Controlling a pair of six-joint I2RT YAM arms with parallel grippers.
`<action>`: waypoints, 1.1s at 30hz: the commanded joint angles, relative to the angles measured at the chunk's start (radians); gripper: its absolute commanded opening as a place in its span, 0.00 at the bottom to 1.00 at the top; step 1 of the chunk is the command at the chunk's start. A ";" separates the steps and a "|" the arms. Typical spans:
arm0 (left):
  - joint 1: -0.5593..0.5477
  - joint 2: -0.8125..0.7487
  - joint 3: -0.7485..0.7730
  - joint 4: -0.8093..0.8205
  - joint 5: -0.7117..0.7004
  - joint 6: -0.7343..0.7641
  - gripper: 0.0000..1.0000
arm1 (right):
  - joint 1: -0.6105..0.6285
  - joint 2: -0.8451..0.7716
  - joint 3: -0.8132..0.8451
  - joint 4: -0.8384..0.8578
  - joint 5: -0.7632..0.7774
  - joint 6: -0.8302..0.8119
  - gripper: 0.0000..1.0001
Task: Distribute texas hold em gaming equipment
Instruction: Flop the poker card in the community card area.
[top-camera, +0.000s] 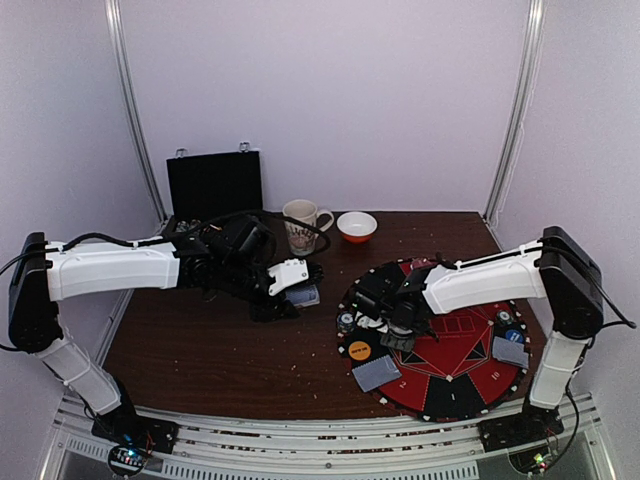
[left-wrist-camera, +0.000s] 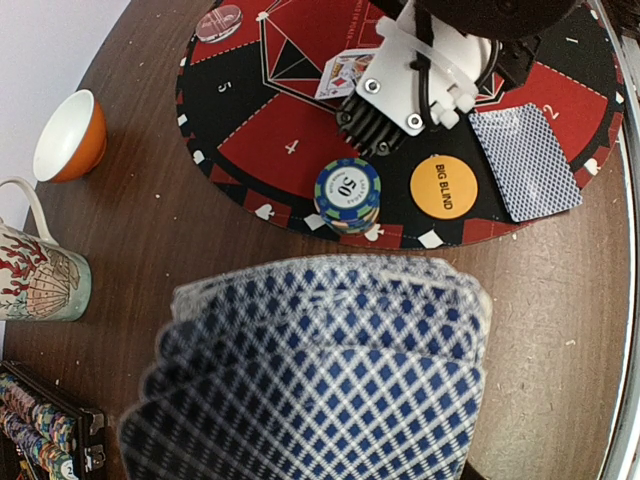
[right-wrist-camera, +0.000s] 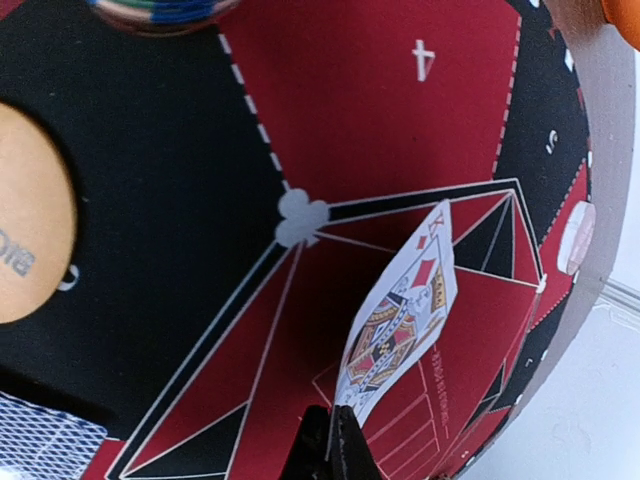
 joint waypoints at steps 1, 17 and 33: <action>0.004 -0.009 0.016 0.036 0.005 -0.004 0.46 | -0.007 0.005 -0.022 0.016 -0.127 -0.039 0.00; 0.004 -0.012 0.014 0.033 0.008 -0.002 0.46 | -0.064 0.073 0.013 0.033 -0.192 -0.056 0.00; 0.004 -0.016 0.014 0.034 0.002 -0.002 0.46 | -0.097 0.133 0.083 -0.013 -0.224 -0.005 0.00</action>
